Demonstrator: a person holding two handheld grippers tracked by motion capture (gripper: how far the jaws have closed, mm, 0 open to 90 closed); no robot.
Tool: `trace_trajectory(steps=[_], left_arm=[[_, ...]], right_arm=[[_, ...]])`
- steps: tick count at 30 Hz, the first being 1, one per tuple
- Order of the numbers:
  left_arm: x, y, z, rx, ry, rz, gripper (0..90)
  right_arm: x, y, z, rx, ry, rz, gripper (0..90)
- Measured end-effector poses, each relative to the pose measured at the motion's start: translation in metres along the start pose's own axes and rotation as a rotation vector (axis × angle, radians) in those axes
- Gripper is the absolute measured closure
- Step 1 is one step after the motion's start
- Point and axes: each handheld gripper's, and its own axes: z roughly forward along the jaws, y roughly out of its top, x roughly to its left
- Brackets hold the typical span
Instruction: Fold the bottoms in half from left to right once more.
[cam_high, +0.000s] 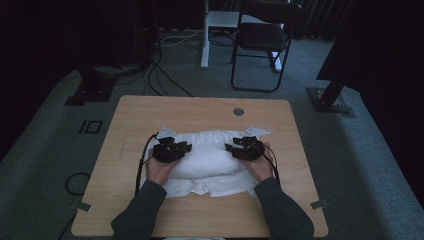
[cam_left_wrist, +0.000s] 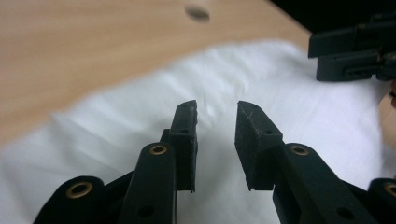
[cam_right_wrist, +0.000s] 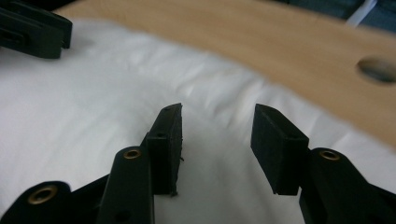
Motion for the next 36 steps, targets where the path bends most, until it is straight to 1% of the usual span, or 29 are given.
trace_trajectory(steps=[1,3,4,5,7,8,10,12,15,17,18,19,20,22,24,27,28,30,32,34,35,36], left_arm=[[0.0,0.0,0.0,0.0,0.0,0.0,70.3],[-0.001,-0.012,0.001,0.021,-0.018,-0.014,70.7],[-0.002,-0.018,0.001,0.03,-0.027,-0.012,71.4],[-0.003,-0.024,0.0,0.038,-0.033,-0.011,71.4],[-0.007,-0.035,-0.005,0.043,-0.037,-0.005,71.4],[-0.009,-0.041,-0.007,0.044,-0.043,-0.01,71.4],[-0.013,-0.05,-0.011,0.041,-0.029,0.001,71.0],[-0.015,-0.059,-0.013,0.05,-0.008,0.014,71.0],[-0.014,-0.072,-0.012,0.084,0.029,0.027,72.3],[-0.011,-0.078,-0.009,0.1,0.051,0.035,73.3],[-0.008,-0.08,-0.009,0.098,0.052,0.029,74.4],[-0.004,-0.081,-0.008,0.097,0.044,0.016,75.8],[-0.002,-0.081,-0.008,0.095,0.047,0.006,77.3],[0.002,-0.08,-0.007,0.095,0.063,0.007,79.6],[0.003,-0.077,-0.006,0.1,0.082,0.022,79.7],[0.009,-0.072,-0.003,0.102,0.12,0.02,79.7],[0.012,-0.07,-0.002,0.102,0.134,0.021,79.7],[0.018,-0.066,0.0,0.102,0.154,0.009,79.6],[0.022,-0.063,0.003,0.099,0.165,-0.005,79.6],[0.026,-0.059,0.006,0.099,0.177,-0.013,79.6],[0.027,-0.057,0.007,0.099,0.186,-0.02,79.3],[0.028,-0.055,0.008,0.1,0.194,-0.021,79.3]], right_arm=[[0.0,0.0,0.0,0.0,0.0,0.0,53.0],[0.003,-0.01,0.003,0.023,0.007,0.0,53.2],[0.006,-0.019,0.001,0.043,0.015,0.007,53.2],[0.006,-0.019,0.001,0.043,0.015,0.007,53.2],[0.008,-0.027,-0.002,0.045,0.011,0.006,52.9],[0.01,-0.029,-0.004,0.047,0.005,-0.003,52.7],[0.013,-0.034,-0.008,0.05,-0.009,-0.027,52.6],[0.016,-0.039,-0.011,0.063,-0.036,-0.056,52.4],[0.017,-0.047,-0.01,0.09,-0.063,-0.082,52.5],[0.016,-0.052,-0.006,0.117,-0.062,-0.075,52.9],[0.015,-0.055,-0.004,0.126,-0.053,-0.054,53.0],[0.014,-0.057,-0.002,0.135,-0.045,-0.036,53.1],[0.014,-0.058,0.0,0.135,-0.045,-0.026,53.3],[0.015,-0.059,0.002,0.142,-0.05,-0.023,53.4],[0.017,-0.059,0.003,0.141,-0.047,-0.019,53.5],[0.017,-0.059,0.006,0.138,-0.027,0.017,53.5],[0.019,-0.058,0.009,0.128,-0.016,0.032,53.3],[0.02,-0.058,0.01,0.122,-0.014,0.035,52.9],[0.021,-0.058,0.014,0.101,-0.014,0.032,51.6],[0.02,-0.059,0.018,0.075,-0.025,0.031,50.4],[0.017,-0.059,0.023,0.057,-0.022,0.052,50.2],[0.017,-0.059,0.023,0.057,-0.022,0.052,50.2]])
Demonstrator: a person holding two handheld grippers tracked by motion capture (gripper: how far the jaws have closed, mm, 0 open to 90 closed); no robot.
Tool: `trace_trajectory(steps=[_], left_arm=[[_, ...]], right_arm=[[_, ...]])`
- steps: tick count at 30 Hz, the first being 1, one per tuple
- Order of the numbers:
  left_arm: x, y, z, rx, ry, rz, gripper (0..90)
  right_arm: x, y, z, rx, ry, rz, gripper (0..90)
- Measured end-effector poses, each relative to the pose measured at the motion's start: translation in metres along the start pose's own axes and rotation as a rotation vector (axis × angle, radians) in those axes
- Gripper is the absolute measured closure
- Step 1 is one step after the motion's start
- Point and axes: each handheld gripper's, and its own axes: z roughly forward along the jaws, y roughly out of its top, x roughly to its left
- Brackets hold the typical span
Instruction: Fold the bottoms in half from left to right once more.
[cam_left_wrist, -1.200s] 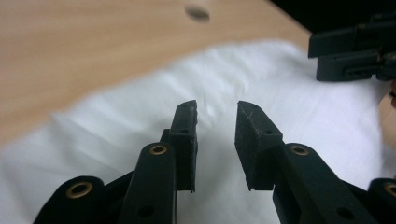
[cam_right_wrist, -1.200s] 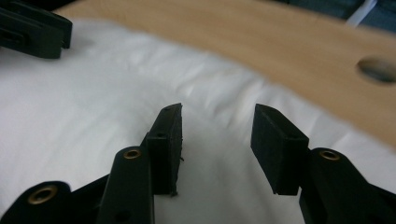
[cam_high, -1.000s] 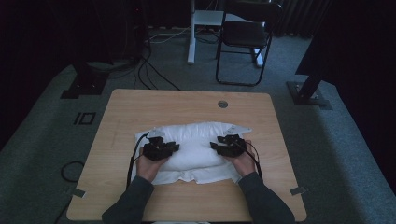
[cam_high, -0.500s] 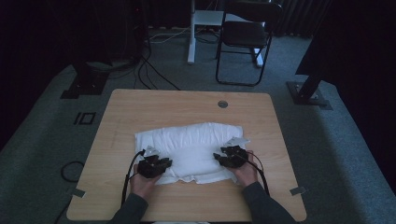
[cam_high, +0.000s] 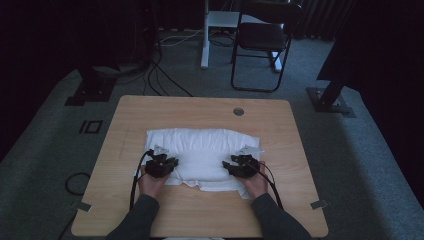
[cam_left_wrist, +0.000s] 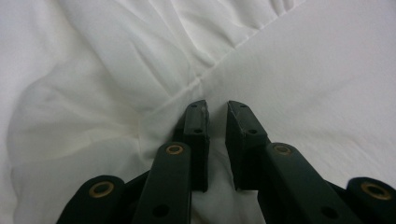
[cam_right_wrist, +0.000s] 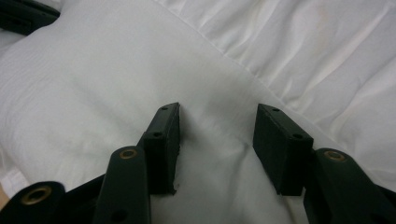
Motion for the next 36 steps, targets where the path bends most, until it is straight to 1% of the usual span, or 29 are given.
trace_trajectory(steps=[1,2,3,4,5,6,8,9,10,11,12,13,14,15,17,18,19,21,22,23,24,25,26,27,29,33,34,36], left_arm=[[0.001,0.001,0.001,-0.002,0.001,-0.002,77.3],[0.001,0.002,0.001,-0.008,-0.005,-0.01,77.3],[0.002,0.003,-0.001,-0.021,-0.018,-0.016,73.5],[0.003,0.005,-0.003,-0.035,-0.031,-0.014,67.8],[0.004,0.006,-0.007,-0.05,-0.029,-0.015,62.6],[0.006,0.008,-0.012,-0.075,-0.014,-0.022,57.9],[0.013,0.011,-0.021,-0.124,0.047,-0.048,46.5],[0.017,0.013,-0.025,-0.134,0.077,-0.054,41.4],[0.023,0.014,-0.026,-0.134,0.102,-0.066,31.2],[0.029,0.015,-0.027,-0.126,0.125,-0.081,31.2],[0.035,0.015,-0.026,-0.105,0.145,-0.094,21.2],[0.04,0.015,-0.024,-0.084,0.163,-0.111,21.2],[0.044,0.014,-0.023,-0.07,0.18,-0.134,15.7],[0.047,0.013,-0.022,-0.067,0.19,-0.145,15.7],[0.05,0.01,-0.02,-0.058,0.21,-0.144,14.3],[0.051,0.01,-0.019,-0.045,0.212,-0.143,12.5],[0.052,0.009,-0.016,-0.031,0.22,-0.15,8.6],[0.056,0.007,-0.012,-0.006,0.234,-0.162,7.0],[0.058,0.006,-0.01,0.008,0.258,-0.172,3.0],[0.061,0.005,-0.009,0.022,0.274,-0.172,2.9],[0.064,0.003,-0.008,0.025,0.267,-0.188,2.6],[0.066,0.001,-0.007,0.031,0.25,-0.202,2.3],[0.067,-0.001,-0.005,0.045,0.241,-0.202,2.2],[0.067,-0.002,-0.004,0.046,0.246,-0.193,2.2],[0.067,-0.002,-0.004,0.041,0.244,-0.194,1.7],[0.064,-0.002,-0.001,0.037,0.252,-0.162,2.5],[0.062,-0.002,-0.002,0.039,0.253,-0.155,4.5],[0.059,-0.001,-0.003,0.04,0.245,-0.147,12.4]], right_arm=[[-0.003,-0.001,0.004,-0.013,0.006,0.006,50.1],[-0.003,-0.001,0.004,-0.013,0.006,0.006,50.1],[-0.004,-0.001,0.005,-0.017,0.013,0.011,50.0],[-0.005,-0.001,0.006,-0.018,0.019,0.014,50.0],[-0.006,-0.001,0.006,-0.018,0.023,0.018,50.1],[-0.006,-0.001,0.006,-0.017,0.025,0.019,50.0],[-0.006,-0.001,0.006,-0.02,0.019,0.015,50.0],[-0.006,-0.001,0.007,-0.02,0.019,0.015,50.0],[-0.006,-0.002,0.007,-0.019,0.021,0.018,50.0],[-0.006,-0.002,0.007,-0.019,0.021,0.018,50.0],[-0.006,-0.002,0.007,-0.019,0.023,0.019,50.0],[-0.006,-0.002,0.007,-0.019,0.023,0.019,50.0],[-0.007,-0.002,0.007,-0.019,0.024,0.019,50.0],[-0.007,-0.002,0.007,-0.019,0.024,0.019,50.0],[-0.007,-0.002,0.007,-0.019,0.027,0.02,50.0],[-0.007,-0.002,0.007,-0.018,0.028,0.022,50.0],[-0.007,-0.002,0.007,-0.019,0.027,0.021,49.9],[-0.007,-0.002,0.007,-0.019,0.026,0.021,50.0],[-0.007,-0.002,0.007,-0.019,0.026,0.023,50.0],[-0.007,-0.002,0.007,-0.019,0.026,0.024,49.9],[-0.007,-0.002,0.007,-0.021,0.026,0.026,50.0],[-0.007,-0.002,0.007,-0.021,0.026,0.028,50.0],[-0.007,-0.002,0.007,-0.021,0.026,0.026,50.0],[-0.007,-0.002,0.007,-0.021,0.026,0.026,50.0],[-0.007,-0.002,0.007,-0.021,0.026,0.028,50.0],[-0.006,-0.003,0.007,-0.023,0.022,0.03,49.9],[-0.006,-0.003,0.007,-0.024,0.022,0.031,50.0],[-0.006,-0.003,0.006,-0.024,0.02,0.032,49.9]])
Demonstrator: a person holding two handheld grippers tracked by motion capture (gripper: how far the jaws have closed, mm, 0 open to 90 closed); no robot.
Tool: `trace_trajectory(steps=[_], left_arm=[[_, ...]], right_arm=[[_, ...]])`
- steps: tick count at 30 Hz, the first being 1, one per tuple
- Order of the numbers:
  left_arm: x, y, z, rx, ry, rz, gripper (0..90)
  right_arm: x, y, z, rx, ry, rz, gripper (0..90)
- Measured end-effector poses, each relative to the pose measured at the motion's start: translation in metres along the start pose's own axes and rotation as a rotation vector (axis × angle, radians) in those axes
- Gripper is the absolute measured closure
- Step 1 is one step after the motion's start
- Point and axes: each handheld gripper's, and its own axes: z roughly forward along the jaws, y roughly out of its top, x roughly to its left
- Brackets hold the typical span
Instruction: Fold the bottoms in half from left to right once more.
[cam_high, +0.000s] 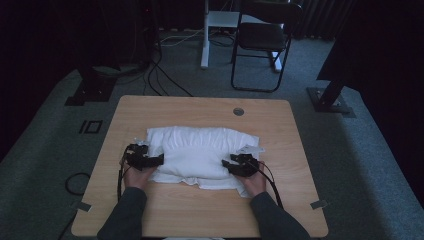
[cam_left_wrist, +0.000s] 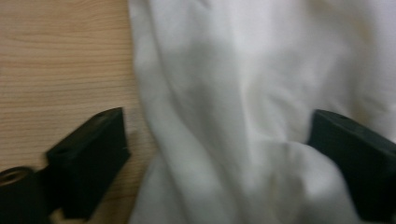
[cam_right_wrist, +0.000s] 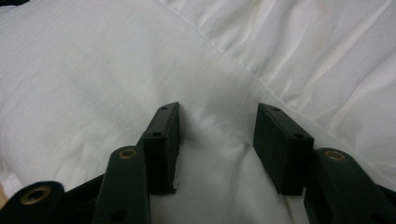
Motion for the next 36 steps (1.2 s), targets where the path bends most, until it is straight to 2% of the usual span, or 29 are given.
trace_trajectory(steps=[1,2,7,9,10,11,14,18,20,23,26,27,28,29,31,32,35,36], left_arm=[[-0.002,0.0,-0.001,0.004,0.001,0.001,19.9],[-0.003,0.001,-0.002,0.008,0.005,0.002,19.9],[-0.005,0.001,-0.005,0.01,-0.025,0.014,41.7],[-0.003,0.001,-0.006,0.011,-0.044,0.012,56.7],[-0.002,0.001,-0.007,0.012,-0.066,0.002,70.1],[-0.002,0.001,-0.007,0.012,-0.078,0.001,70.1],[-0.006,0.002,-0.009,0.002,-0.074,0.014,80.6],[-0.002,0.004,-0.02,-0.058,-0.118,-0.015,81.2],[-0.001,0.006,-0.026,-0.094,-0.135,-0.018,81.2],[-0.001,0.009,-0.033,-0.136,-0.155,-0.023,81.2],[-0.002,0.016,-0.041,-0.171,-0.172,-0.026,81.2],[-0.003,0.019,-0.044,-0.186,-0.178,-0.021,81.1],[-0.003,0.022,-0.047,-0.201,-0.185,-0.019,81.1],[-0.004,0.025,-0.05,-0.215,-0.191,-0.02,81.1],[-0.006,0.033,-0.057,-0.24,-0.204,-0.019,81.2],[-0.007,0.037,-0.061,-0.253,-0.207,-0.013,81.2],[-0.013,0.049,-0.074,-0.301,-0.244,0.006,81.3],[-0.017,0.053,-0.078,-0.316,-0.242,0.021,81.3]], right_arm=[[0.0,0.0,0.0,0.0,0.0,0.0,49.9],[0.0,0.0,0.0,-0.001,-0.001,0.0,50.0],[0.001,0.0,-0.001,-0.001,-0.002,0.002,49.9],[0.002,0.0,-0.001,0.001,0.001,0.0,49.8],[0.003,0.0,-0.001,0.001,0.001,-0.003,49.8],[0.003,0.0,-0.001,0.001,0.001,-0.003,49.8],[0.002,0.001,-0.002,0.007,0.004,-0.009,49.6],[0.002,0.007,-0.007,0.013,0.003,-0.018,49.2],[0.002,0.015,-0.014,0.011,-0.017,-0.028,48.8],[0.005,0.032,-0.024,-0.039,-0.037,-0.034,47.5],[0.014,0.051,-0.025,-0.074,-0.022,-0.055,46.5],[0.019,0.056,-0.022,-0.076,-0.021,-0.074,45.8],[0.027,0.061,-0.011,-0.059,-0.021,-0.117,45.5],[0.027,0.061,-0.011,-0.059,-0.021,-0.117,45.5],[0.033,0.062,0.005,-0.019,-0.014,-0.136,45.6],[0.035,0.06,0.014,0.01,-0.006,-0.138,45.7],[0.04,0.049,0.041,0.123,-0.007,-0.186,46.3],[0.039,0.047,0.046,0.113,0.009,-0.168,46.6]])
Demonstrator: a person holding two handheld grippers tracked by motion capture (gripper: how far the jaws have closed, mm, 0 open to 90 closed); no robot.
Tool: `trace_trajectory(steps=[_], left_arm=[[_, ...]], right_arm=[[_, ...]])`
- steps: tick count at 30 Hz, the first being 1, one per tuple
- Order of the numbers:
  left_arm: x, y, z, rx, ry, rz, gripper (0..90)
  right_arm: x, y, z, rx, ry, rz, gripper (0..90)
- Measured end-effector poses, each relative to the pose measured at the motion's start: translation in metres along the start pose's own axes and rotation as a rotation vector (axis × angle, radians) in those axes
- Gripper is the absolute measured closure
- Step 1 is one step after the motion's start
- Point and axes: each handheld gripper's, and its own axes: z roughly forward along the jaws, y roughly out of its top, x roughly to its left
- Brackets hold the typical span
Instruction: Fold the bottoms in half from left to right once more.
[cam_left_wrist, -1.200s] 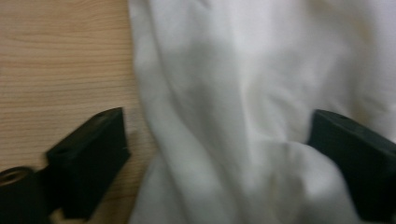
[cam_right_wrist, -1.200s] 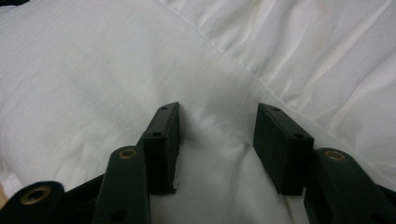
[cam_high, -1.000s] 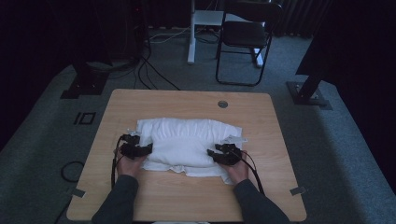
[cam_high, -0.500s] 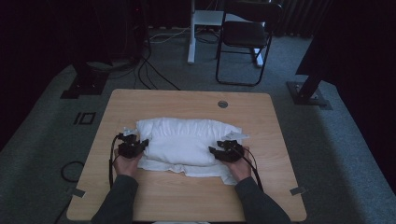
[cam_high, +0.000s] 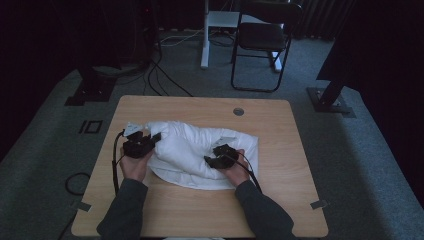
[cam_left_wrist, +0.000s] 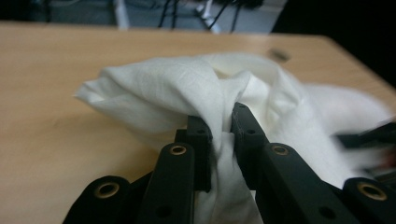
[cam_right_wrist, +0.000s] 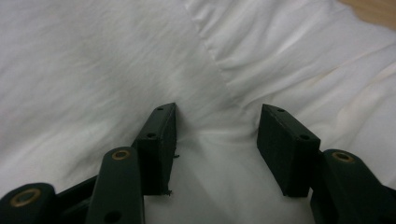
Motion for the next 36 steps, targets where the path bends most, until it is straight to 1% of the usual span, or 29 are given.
trace_trajectory(steps=[1,2,4,5,6,7,8,10,11,12,16,17,18,19,20,21,22,24,25,26,27,28,29,30,31,32,33,35,36], left_arm=[[-0.004,0.005,-0.001,-0.013,-0.011,0.003,81.3],[-0.007,0.009,-0.002,-0.025,-0.03,0.002,81.3],[-0.015,0.016,-0.003,-0.034,-0.045,0.023,81.4],[-0.019,0.018,-0.002,-0.039,-0.051,0.032,81.4],[-0.026,0.022,0.0,-0.045,-0.075,0.038,81.3],[-0.026,0.022,0.0,-0.045,-0.075,0.038,81.4],[-0.029,0.023,0.001,-0.045,-0.082,0.045,81.4],[-0.036,0.026,0.004,-0.051,-0.107,0.047,81.4],[-0.036,0.026,0.004,-0.051,-0.107,0.047,81.3],[-0.044,0.028,0.008,-0.053,-0.133,0.064,81.3],[-0.054,0.027,0.014,-0.03,-0.139,0.101,81.2],[-0.056,0.026,0.015,-0.026,-0.138,0.106,81.2],[-0.056,0.026,0.015,-0.025,-0.137,0.112,81.2],[-0.056,0.025,0.015,-0.024,-0.139,0.111,81.2],[-0.056,0.024,0.016,-0.023,-0.139,0.111,81.2],[-0.056,0.024,0.016,-0.023,-0.139,0.111,81.2],[-0.055,0.024,0.016,-0.018,-0.14,0.11,81.2],[-0.055,0.023,0.016,-0.016,-0.143,0.109,81.2],[-0.056,0.022,0.017,-0.015,-0.148,0.107,81.2],[-0.057,0.022,0.018,-0.015,-0.149,0.108,81.2],[-0.059,0.022,0.019,-0.015,-0.155,0.111,81.2],[-0.061,0.022,0.02,-0.012,-0.16,0.114,81.2],[-0.063,0.022,0.021,-0.01,-0.171,0.115,81.2],[-0.066,0.022,0.022,-0.006,-0.18,0.118,81.2],[-0.069,0.022,0.023,-0.001,-0.187,0.124,81.2],[-0.073,0.022,0.025,0.006,-0.187,0.135,81.2],[-0.075,0.022,0.027,0.011,-0.189,0.14,81.1],[-0.079,0.022,0.031,0.026,-0.191,0.152,81.1],[-0.081,0.02,0.033,0.034,-0.192,0.159,81.1]], right_arm=[[-0.002,-0.001,0.002,-0.012,0.025,0.033,46.8],[-0.003,-0.001,0.003,-0.013,0.04,0.053,47.0],[0.0,0.0,0.005,-0.008,0.037,0.038,48.1],[0.0,0.0,0.005,-0.008,0.037,0.038,48.1],[0.001,0.0,0.006,-0.011,0.038,0.044,48.6],[0.001,0.0,0.006,-0.011,0.038,0.044,48.6],[0.002,0.0,0.007,-0.016,0.039,0.05,48.9],[0.006,0.001,0.01,-0.021,0.034,0.055,49.6],[0.006,0.001,0.01,-0.021,0.034,0.055,49.6],[0.015,0.006,0.016,-0.026,0.043,0.051,49.8],[0.024,0.015,0.026,-0.034,0.145,0.029,48.0],[0.026,0.017,0.025,-0.026,0.156,0.022,45.5],[0.027,0.019,0.02,-0.026,0.155,0.007,42.7],[0.028,0.02,0.011,-0.043,0.152,-0.015,40.7],[0.028,0.02,0.0,-0.071,0.151,-0.025,39.7],[0.028,0.02,0.0,-0.071,0.151,-0.025,39.7],[0.023,0.015,-0.021,-0.131,0.103,-0.057,37.8],[0.015,0.009,-0.034,-0.138,0.034,-0.06,37.4],[0.009,0.004,-0.036,-0.117,0.001,-0.048,35.9],[0.005,0.0,-0.034,-0.083,-0.011,-0.035,35.5],[0.004,-0.003,-0.031,-0.06,-0.016,-0.034,35.3],[0.003,-0.008,-0.022,-0.022,-0.009,-0.029,35.3],[0.004,-0.01,-0.016,-0.005,-0.002,-0.021,35.7],[0.007,-0.011,-0.009,0.003,-0.001,-0.014,36.0],[0.008,-0.011,-0.004,-0.006,0.008,0.004,36.9],[0.01,-0.01,0.0,-0.02,0.029,0.031,37.6],[0.014,-0.008,0.004,-0.023,0.039,0.039,37.8],[0.02,-0.005,0.009,-0.027,0.047,0.024,37.6],[0.023,-0.002,0.009,-0.021,0.061,0.003,37.1]])
